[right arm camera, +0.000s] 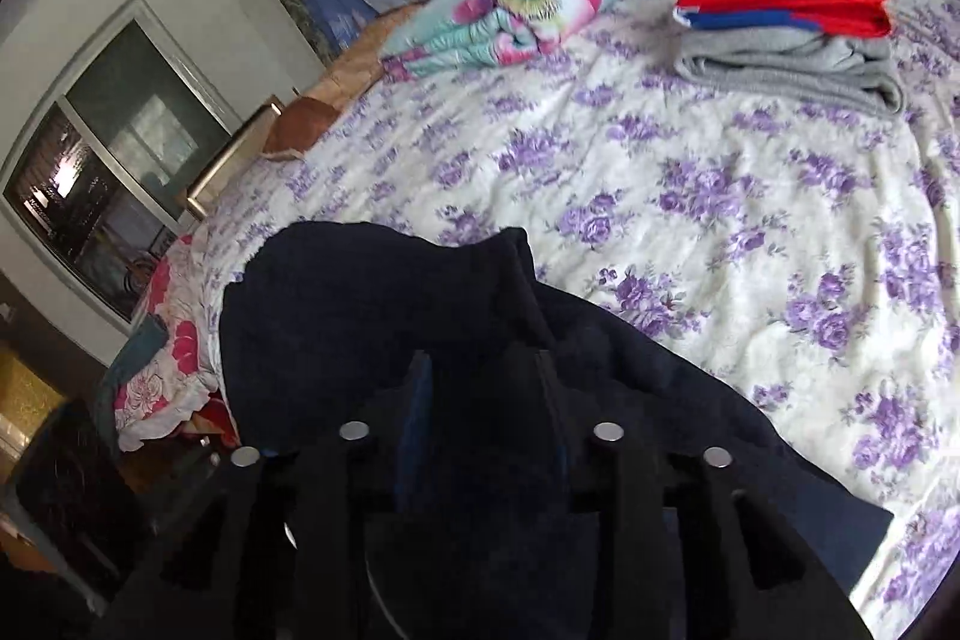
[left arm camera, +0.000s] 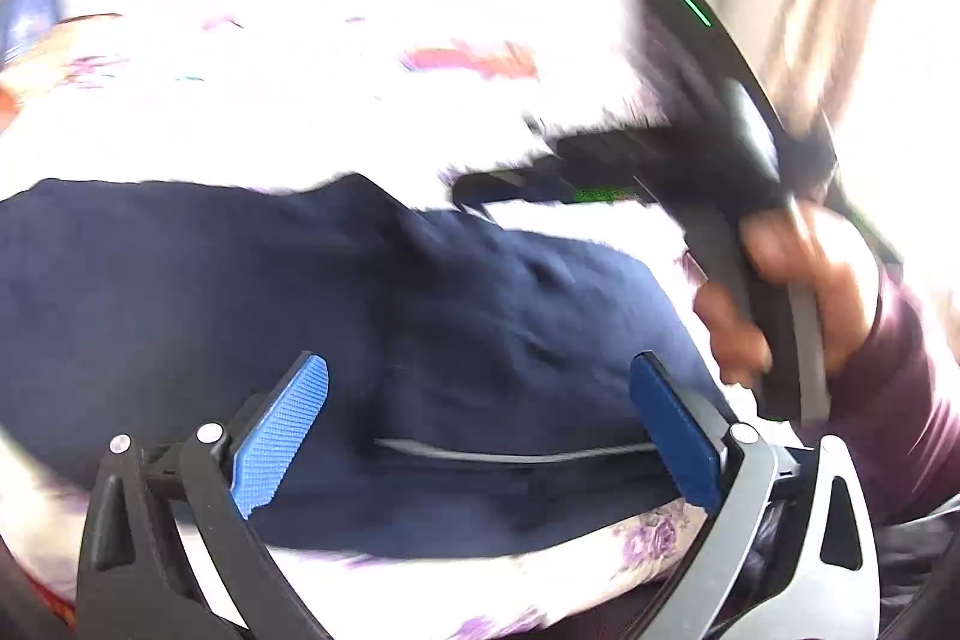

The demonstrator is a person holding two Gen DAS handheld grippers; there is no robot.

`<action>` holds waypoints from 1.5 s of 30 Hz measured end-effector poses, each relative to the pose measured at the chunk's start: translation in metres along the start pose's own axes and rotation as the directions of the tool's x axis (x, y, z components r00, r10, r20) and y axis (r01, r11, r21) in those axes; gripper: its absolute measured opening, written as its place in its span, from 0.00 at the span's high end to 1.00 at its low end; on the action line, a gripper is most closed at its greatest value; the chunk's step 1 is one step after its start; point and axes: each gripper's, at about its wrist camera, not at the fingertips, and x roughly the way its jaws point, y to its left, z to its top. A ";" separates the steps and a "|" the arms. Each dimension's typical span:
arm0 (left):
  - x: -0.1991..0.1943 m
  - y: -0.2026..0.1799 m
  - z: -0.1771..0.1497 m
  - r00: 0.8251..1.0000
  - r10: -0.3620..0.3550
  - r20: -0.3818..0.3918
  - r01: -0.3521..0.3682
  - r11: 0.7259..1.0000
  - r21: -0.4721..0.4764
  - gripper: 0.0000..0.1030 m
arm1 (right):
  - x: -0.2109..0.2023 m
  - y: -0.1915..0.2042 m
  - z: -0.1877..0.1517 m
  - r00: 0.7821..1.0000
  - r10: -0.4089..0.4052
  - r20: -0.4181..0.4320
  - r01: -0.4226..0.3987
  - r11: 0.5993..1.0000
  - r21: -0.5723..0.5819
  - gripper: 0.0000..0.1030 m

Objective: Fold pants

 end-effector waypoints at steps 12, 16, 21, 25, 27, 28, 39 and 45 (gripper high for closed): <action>-0.046 0.237 -0.014 0.996 -0.046 0.082 0.091 0.685 -0.723 0.05 | -0.036 0.023 -0.074 0.974 0.177 0.138 -0.191 0.977 0.092 0.04; -0.038 0.241 -0.003 0.999 -0.008 0.052 0.045 0.656 -0.753 0.05 | -0.035 0.036 -0.081 0.977 0.181 0.112 -0.189 0.980 0.065 0.04; -0.026 0.257 0.006 0.998 0.069 0.004 -0.042 0.656 -0.754 0.04 | -0.043 0.016 -0.094 0.976 0.160 0.150 -0.186 0.966 0.180 0.04; -0.019 0.254 0.014 0.994 0.102 0.024 -0.052 0.678 -0.733 0.09 | -0.049 -0.012 -0.107 0.956 0.237 0.176 -0.281 0.913 0.296 0.07; -0.023 0.247 0.011 0.994 0.104 0.046 -0.040 0.694 -0.719 0.45 | -0.060 -0.020 -0.113 0.960 0.192 0.204 -0.248 0.920 0.304 0.08; -0.025 0.245 0.011 0.993 0.107 0.046 -0.043 0.706 -0.707 0.58 | -0.067 -0.023 -0.116 0.963 0.155 0.219 -0.218 0.928 0.301 0.08; -0.055 0.056 0.075 0.977 0.136 0.164 -0.119 0.987 -0.109 0.70 | -0.143 -0.062 -0.129 0.926 -0.103 0.363 -0.032 0.937 0.348 0.08; 0.011 -0.076 0.025 0.993 -0.060 -0.106 0.088 0.954 0.287 0.68 | -0.163 -0.081 -0.132 0.918 -0.159 0.363 0.010 0.926 0.378 0.07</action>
